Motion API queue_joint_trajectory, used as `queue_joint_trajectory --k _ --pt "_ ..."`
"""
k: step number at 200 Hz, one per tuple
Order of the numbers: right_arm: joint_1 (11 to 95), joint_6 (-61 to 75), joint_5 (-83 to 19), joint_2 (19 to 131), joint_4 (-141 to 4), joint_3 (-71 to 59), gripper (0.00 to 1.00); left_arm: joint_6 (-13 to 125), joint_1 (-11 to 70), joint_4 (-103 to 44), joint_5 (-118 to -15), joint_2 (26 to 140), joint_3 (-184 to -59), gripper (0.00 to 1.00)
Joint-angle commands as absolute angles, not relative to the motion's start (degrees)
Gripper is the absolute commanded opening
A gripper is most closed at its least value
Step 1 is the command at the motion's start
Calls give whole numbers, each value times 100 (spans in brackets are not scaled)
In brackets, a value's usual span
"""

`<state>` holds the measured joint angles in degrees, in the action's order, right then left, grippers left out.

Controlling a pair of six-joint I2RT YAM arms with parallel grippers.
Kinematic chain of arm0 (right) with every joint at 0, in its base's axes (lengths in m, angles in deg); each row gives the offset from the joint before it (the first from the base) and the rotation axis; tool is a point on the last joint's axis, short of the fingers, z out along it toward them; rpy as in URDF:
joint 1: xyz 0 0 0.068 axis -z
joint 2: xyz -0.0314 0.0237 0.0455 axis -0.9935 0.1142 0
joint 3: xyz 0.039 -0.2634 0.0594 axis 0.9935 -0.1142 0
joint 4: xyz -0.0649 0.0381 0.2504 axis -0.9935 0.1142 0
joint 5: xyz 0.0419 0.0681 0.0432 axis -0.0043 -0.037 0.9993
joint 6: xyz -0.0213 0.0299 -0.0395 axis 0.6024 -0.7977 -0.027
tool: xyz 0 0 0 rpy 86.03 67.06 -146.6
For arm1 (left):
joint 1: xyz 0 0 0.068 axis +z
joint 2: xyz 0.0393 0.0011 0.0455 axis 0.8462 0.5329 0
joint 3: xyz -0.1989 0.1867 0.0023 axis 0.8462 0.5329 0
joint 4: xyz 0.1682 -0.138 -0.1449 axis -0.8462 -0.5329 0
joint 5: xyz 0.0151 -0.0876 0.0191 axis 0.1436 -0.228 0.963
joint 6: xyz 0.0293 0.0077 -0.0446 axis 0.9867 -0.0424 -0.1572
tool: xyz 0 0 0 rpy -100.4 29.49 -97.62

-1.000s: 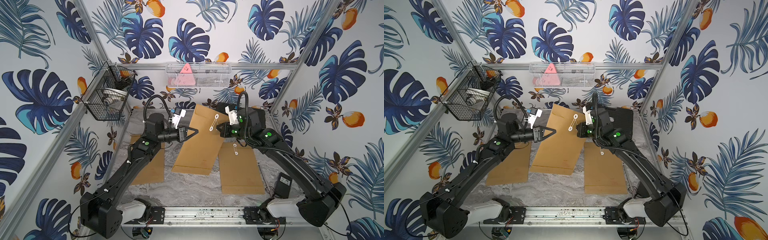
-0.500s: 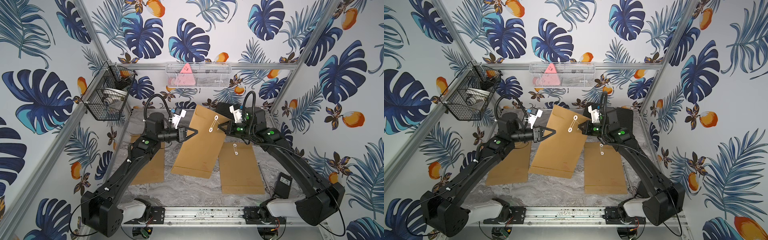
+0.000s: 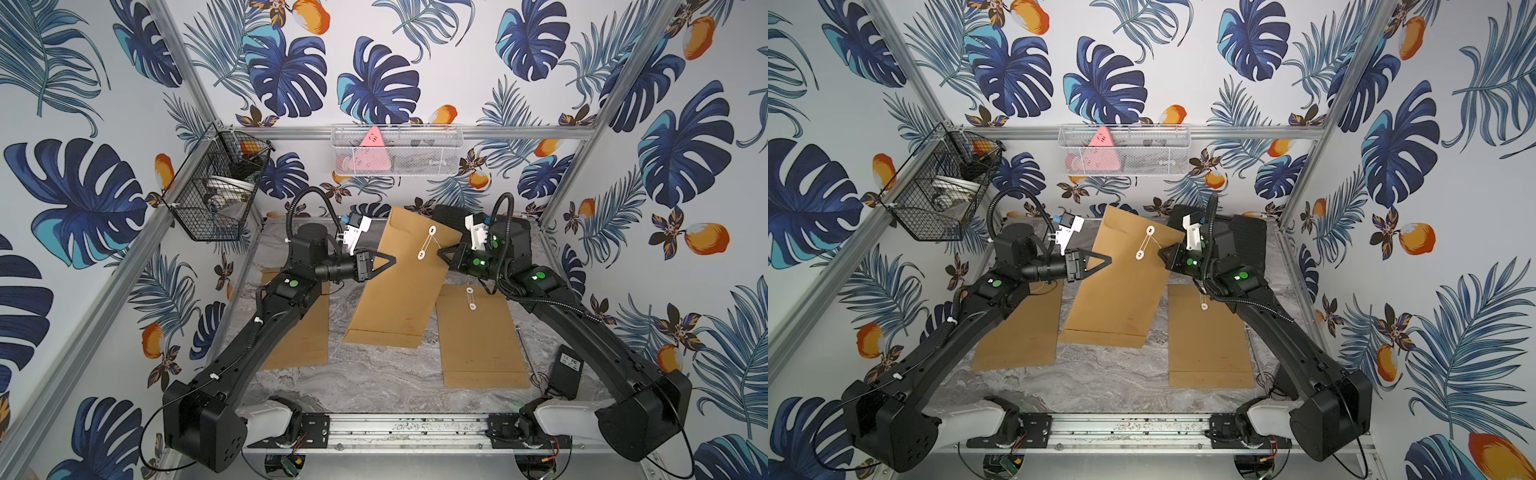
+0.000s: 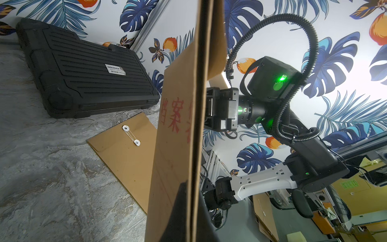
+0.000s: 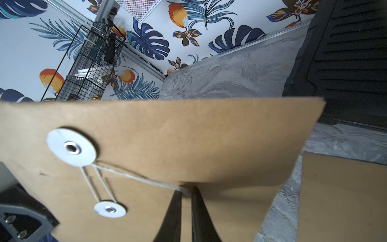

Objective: Close the mouth of the file bag
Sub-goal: Close the file bag.

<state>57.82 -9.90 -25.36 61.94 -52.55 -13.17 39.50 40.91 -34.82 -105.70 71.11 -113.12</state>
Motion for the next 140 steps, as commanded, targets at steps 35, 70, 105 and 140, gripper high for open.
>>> queue_joint_trajectory --k 35,70,105,140 --pt "5520 -1054 -2906 6214 -5668 -1273 19 3880 4091 -3127 -10692 7102 -11321 0" --pt "5346 -850 -3202 6242 -5541 -1176 11 3880 4087 -3130 -10699 7095 -11311 0" --pt "5321 -787 -3403 6200 -5282 -1106 0 4040 4096 -3320 -10658 7068 -11389 0" --pt "5333 -659 -3467 6067 -4863 -1060 0 4212 4125 -3510 -10606 7069 -11466 0"
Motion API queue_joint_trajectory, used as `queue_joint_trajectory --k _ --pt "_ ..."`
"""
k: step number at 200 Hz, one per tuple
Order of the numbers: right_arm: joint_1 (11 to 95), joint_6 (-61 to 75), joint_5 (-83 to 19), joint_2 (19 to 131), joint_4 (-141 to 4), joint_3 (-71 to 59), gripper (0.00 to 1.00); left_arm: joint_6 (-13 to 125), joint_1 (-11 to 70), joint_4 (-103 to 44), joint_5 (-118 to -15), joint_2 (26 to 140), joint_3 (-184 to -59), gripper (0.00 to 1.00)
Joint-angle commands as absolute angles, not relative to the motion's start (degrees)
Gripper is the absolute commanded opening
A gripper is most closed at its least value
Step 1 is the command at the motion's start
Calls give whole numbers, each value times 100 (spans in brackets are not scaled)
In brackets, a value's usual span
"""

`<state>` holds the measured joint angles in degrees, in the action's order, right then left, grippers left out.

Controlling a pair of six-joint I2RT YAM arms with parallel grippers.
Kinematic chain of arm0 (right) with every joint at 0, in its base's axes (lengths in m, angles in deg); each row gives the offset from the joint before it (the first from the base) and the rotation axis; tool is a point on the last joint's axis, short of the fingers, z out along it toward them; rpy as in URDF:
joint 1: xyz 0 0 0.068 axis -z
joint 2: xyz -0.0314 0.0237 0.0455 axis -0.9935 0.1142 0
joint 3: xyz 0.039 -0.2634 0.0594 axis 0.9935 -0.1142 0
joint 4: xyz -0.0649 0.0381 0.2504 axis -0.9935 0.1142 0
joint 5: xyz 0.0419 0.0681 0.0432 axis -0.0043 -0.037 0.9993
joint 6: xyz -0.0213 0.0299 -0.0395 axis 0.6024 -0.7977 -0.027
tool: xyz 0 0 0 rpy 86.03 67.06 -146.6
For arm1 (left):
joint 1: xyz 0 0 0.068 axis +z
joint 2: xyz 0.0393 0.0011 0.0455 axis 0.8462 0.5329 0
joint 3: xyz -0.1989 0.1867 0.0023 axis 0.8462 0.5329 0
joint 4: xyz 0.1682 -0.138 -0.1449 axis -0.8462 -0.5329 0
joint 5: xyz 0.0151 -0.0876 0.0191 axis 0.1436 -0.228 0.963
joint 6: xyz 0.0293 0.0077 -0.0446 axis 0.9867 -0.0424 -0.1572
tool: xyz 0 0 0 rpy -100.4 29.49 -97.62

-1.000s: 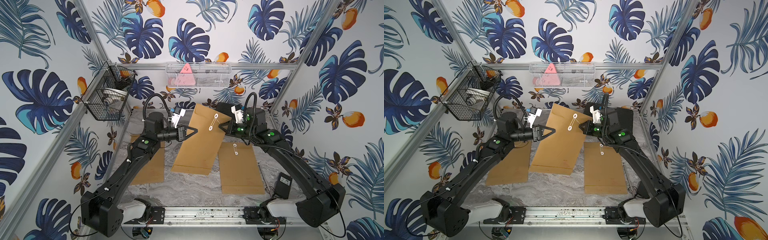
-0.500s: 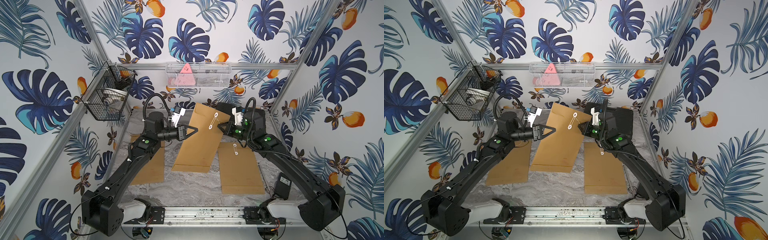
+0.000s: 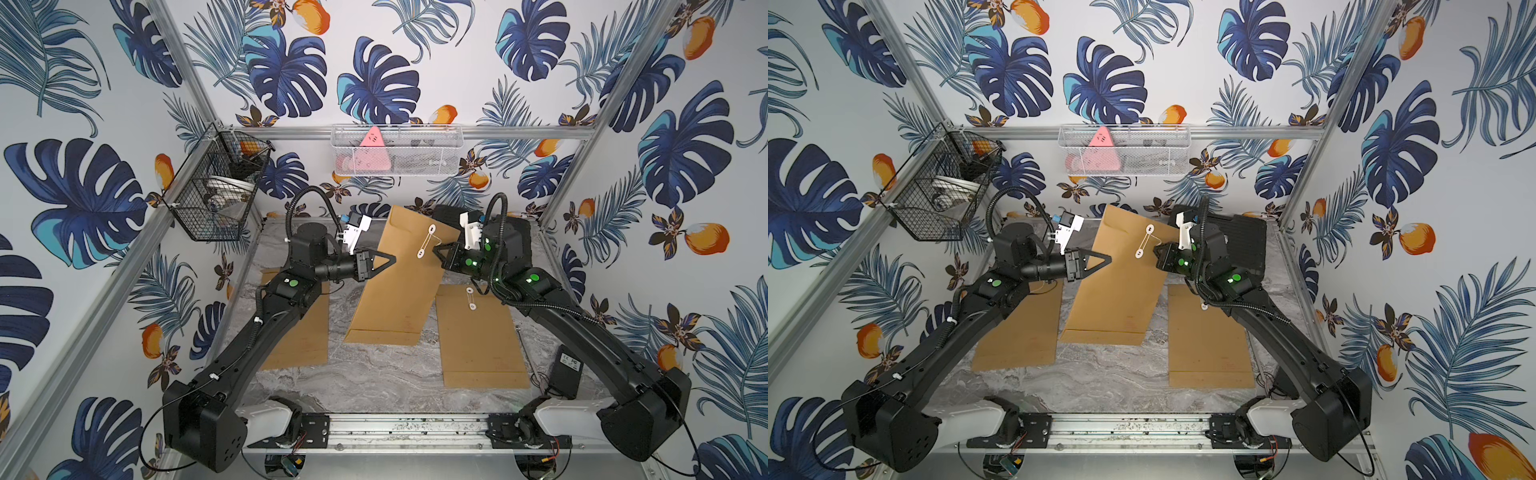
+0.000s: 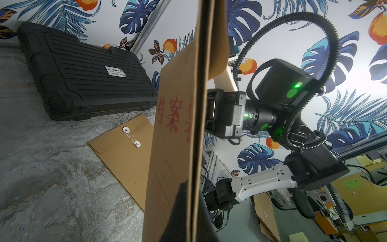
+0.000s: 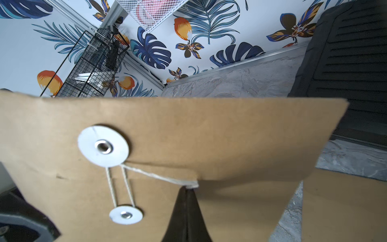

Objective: Close the mouth of the file bag
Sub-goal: Close the file bag.

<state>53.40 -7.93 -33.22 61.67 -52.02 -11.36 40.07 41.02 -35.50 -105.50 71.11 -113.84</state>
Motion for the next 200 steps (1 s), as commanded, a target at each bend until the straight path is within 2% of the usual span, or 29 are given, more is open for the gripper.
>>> queue_joint_trajectory --k 1,191,200 --pt "5331 -654 -3465 6057 -4855 -1056 0 4213 4131 -3512 -10608 7064 -11463 0" --pt "5661 50 -3169 5766 -4101 -695 0 4579 4129 -3798 -10528 7029 -11521 0" --pt "5663 173 -2972 5810 -4126 -717 12 4547 4134 -3786 -10545 7042 -11543 0"
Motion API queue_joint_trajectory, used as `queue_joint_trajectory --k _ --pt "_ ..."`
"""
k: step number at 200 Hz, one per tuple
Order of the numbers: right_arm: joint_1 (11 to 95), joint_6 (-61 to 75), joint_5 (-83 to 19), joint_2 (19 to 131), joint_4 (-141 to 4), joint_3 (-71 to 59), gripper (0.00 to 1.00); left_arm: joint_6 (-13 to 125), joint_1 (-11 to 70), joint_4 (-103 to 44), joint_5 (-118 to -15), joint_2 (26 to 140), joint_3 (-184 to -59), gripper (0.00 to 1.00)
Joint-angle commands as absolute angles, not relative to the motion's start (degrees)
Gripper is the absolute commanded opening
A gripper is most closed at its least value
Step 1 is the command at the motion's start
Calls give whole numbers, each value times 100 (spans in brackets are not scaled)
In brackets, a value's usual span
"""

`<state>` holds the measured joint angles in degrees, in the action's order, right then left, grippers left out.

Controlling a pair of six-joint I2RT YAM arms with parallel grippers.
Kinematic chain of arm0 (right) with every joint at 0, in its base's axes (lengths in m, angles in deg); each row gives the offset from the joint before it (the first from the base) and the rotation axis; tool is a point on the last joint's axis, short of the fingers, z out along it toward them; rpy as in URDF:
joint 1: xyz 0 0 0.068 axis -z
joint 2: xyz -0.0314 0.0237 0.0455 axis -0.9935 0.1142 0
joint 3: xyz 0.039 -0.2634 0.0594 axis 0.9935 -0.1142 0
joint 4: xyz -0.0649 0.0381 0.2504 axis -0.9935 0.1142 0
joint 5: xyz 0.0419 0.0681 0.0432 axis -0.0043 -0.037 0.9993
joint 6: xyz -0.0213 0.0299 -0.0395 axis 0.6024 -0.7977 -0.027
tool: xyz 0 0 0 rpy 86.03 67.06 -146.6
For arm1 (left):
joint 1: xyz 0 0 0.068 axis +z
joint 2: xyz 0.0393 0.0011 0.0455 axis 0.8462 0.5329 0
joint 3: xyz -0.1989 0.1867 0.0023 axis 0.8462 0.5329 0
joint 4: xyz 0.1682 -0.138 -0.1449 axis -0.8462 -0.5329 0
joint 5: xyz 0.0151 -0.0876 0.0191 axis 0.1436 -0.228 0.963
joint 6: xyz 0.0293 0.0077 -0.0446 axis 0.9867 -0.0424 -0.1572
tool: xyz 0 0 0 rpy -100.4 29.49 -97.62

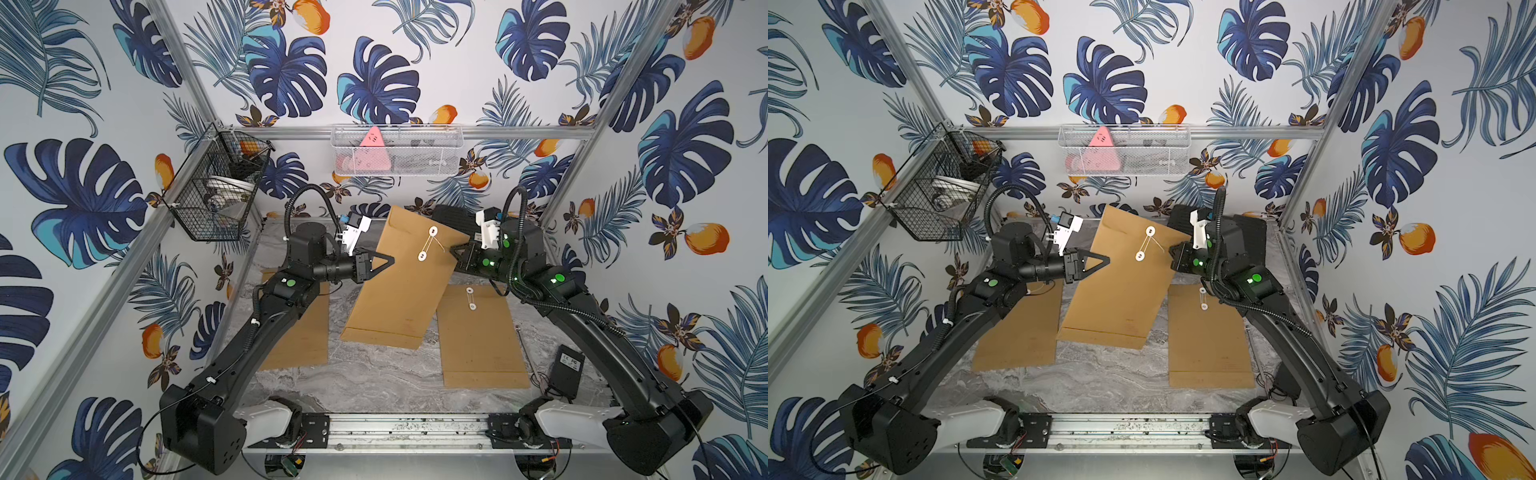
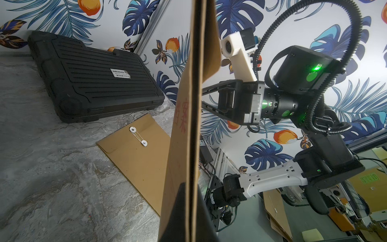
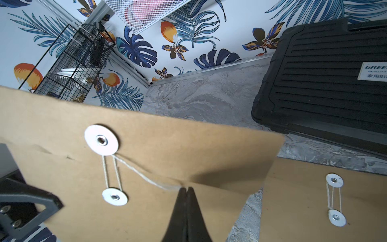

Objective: Close the mouth of the file bag
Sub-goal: Close the file bag.

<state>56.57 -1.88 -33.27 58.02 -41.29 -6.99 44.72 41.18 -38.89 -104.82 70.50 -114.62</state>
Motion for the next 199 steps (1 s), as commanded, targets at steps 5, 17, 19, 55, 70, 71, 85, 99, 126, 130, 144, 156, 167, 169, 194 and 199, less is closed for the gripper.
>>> queue_joint_trajectory --k 5,17,19,55,70,71,85,99,126,130,144,156,167,169,194,199 --pt "5659 220 -2934 5848 -4106 -708 20 4522 4130 -3762 -10562 7042 -11546 0" --pt "5655 300 -3012 5901 -4076 -720 27 4448 4136 -3687 -10600 7054 -11536 0" --pt "5655 300 -3021 5910 -4084 -724 28 4438 4134 -3677 -10607 7059 -11531 0" --pt "5641 464 -3335 5992 -4313 -721 35 4253 4119 -3516 -10633 7083 -11490 0" --pt "5570 575 -3517 6078 -4291 -626 39 4223 4108 -3495 -10635 7095 -11492 0" --pt "5564 587 -3534 6085 -4292 -623 39 4223 4104 -3495 -10635 7095 -11493 0" --pt "5446 720 -3732 6137 -4330 -598 40 4232 4084 -3516 -10640 7104 -11512 0" --pt "5310 841 -3926 6194 -4336 -561 41 4232 4072 -3528 -10635 7103 -11512 0" --pt "5094 955 -4198 6284 -4430 -508 41 4190 4052 -3469 -10650 7121 -11490 0" --pt "5085 970 -4230 6297 -4433 -491 41 4180 4057 -3457 -10644 7119 -11484 0" --pt "5053 1027 -4290 6348 -4442 -437 41 4162 4046 -3434 -10661 7120 -11470 0" --pt "5048 1047 -4267 6347 -4512 -427 40 4162 4038 -3433 -10663 7118 -11469 0" --pt "5048 1056 -4227 6368 -4547 -403 39 4170 4025 -3443 -10677 7117 -11476 0" --pt "5044 1056 -4223 6372 -4547 -402 39 4177 4023 -3449 -10674 7120 -11472 0" --pt "5048 989 -4169 6453 -4586 -357 25 4204 4018 -3459 -10692 7122 -11463 0" --pt "5049 963 -4124 6452 -4618 -369 20 4218 4022 -3473 -10689 7121 -11468 0"
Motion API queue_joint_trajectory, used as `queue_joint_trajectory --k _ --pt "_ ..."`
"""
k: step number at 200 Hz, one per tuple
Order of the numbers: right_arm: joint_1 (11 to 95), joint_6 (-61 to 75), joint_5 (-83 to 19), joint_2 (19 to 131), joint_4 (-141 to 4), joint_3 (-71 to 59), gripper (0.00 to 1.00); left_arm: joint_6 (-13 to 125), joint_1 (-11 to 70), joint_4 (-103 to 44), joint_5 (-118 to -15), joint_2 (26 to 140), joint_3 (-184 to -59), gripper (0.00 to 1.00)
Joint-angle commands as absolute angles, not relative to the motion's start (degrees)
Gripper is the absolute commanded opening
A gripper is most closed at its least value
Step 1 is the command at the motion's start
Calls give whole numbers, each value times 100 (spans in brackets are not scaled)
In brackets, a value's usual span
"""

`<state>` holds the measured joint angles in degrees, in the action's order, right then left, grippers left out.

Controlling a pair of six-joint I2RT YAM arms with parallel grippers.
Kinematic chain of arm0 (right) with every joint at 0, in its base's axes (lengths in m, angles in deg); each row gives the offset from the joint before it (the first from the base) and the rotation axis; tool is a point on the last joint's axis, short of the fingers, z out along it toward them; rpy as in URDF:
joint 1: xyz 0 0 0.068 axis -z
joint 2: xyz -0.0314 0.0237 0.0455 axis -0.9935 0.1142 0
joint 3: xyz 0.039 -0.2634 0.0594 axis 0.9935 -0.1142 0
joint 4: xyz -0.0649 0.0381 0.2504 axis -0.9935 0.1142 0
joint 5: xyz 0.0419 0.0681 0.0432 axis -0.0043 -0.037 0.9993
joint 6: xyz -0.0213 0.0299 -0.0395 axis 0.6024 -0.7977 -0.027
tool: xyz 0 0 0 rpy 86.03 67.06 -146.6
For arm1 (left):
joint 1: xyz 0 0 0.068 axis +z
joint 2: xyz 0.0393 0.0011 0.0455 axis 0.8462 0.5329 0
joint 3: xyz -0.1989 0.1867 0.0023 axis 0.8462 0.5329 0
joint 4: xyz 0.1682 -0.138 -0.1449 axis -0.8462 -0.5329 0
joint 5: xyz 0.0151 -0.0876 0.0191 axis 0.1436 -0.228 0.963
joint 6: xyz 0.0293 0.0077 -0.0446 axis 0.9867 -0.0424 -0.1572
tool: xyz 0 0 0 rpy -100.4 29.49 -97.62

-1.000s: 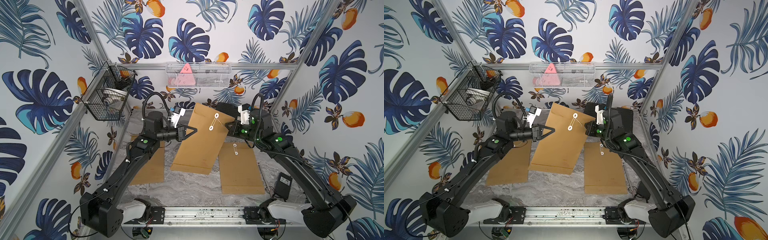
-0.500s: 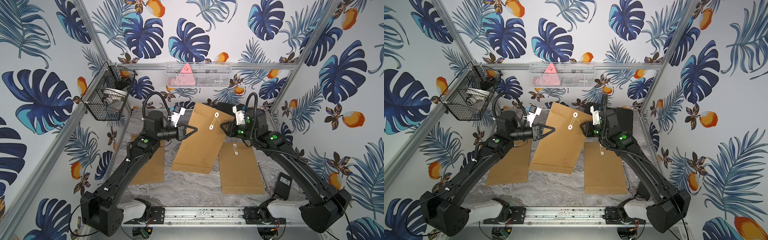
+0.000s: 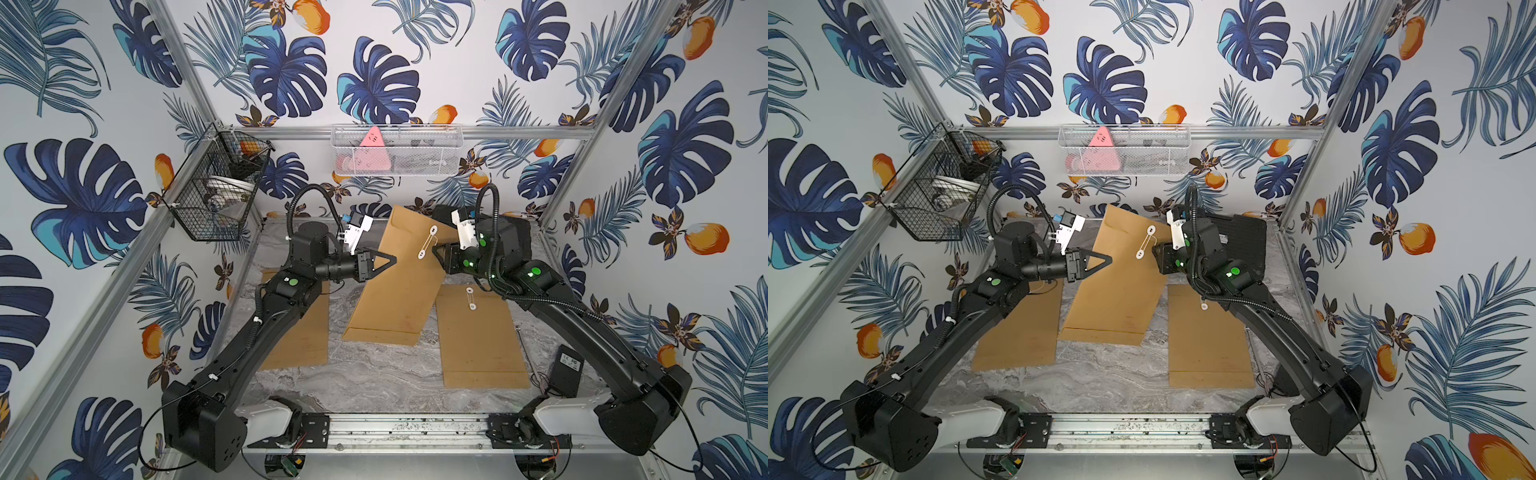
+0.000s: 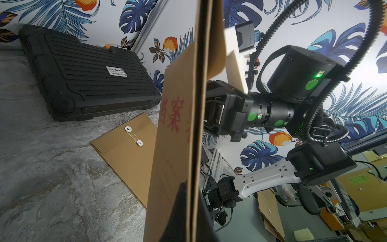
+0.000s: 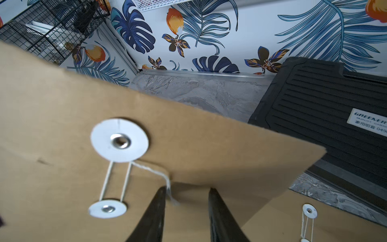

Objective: Close the mouth of the file bag
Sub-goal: Close the file bag.

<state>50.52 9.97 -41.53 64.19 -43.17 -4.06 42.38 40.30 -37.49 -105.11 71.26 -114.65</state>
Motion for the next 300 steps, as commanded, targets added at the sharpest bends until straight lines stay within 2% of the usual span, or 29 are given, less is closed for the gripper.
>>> queue_joint_trajectory --k 1,19,33,60,143,300 --pt "5049 961 -4119 6452 -4622 -371 20 4221 4022 -3475 -10688 7121 -11468 0" --pt "5057 934 -4116 6439 -4648 -400 14 4292 4020 -3562 -10679 7110 -11492 0" --pt "5057 912 -4058 6404 -4670 -425 6 4302 4017 -3588 -10697 7112 -11497 0" --pt "5079 847 -4159 6359 -4586 -427 0 4402 4020 -3714 -10658 7090 -11559 0" --pt "5066 1156 -4912 6189 -3592 8 0 4963 4031 -4366 -10394 7050 -11758 0" --pt "5066 1309 -4827 6990 -2815 1260 0 5042 3962 -4381 -10609 7007 -11528 0"
